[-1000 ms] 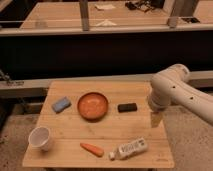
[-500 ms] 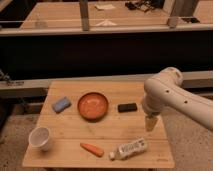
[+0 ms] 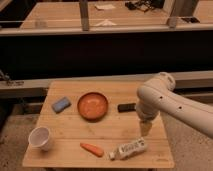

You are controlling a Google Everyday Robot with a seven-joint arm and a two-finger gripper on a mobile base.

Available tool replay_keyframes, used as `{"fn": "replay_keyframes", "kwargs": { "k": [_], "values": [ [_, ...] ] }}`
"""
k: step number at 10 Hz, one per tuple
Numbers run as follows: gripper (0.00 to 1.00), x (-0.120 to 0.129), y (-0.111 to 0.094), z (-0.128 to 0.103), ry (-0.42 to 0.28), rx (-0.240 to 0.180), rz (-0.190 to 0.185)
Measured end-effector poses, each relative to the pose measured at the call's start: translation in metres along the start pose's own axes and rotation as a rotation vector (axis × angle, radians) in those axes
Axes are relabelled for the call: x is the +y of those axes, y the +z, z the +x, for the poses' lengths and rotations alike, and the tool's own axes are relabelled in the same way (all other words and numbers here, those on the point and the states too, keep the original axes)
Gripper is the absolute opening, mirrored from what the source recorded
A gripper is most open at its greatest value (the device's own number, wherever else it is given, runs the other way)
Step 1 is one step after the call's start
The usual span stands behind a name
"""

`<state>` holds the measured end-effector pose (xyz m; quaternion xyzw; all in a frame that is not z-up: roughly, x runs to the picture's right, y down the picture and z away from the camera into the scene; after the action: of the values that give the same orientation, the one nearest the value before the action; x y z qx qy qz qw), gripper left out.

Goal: Drag the pepper across the table

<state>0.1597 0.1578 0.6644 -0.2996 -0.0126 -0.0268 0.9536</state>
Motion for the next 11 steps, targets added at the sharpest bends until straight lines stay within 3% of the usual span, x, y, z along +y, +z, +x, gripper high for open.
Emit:
{"fn": "replay_keyframes", "kwargs": {
  "k": [1,5,7,11],
  "values": [
    [0.80,0.002,0.001,-0.013,-0.010,-0.004,0.000],
    [0.80,0.018,0.007,-0.026,-0.030,-0.006,-0.002],
    [0.80,0.023,0.011,-0.051,-0.052,-0.009,-0.003],
    [0.80,0.035,0.017,-0.063,-0.073,-0.012,-0.003]
  ]
}}
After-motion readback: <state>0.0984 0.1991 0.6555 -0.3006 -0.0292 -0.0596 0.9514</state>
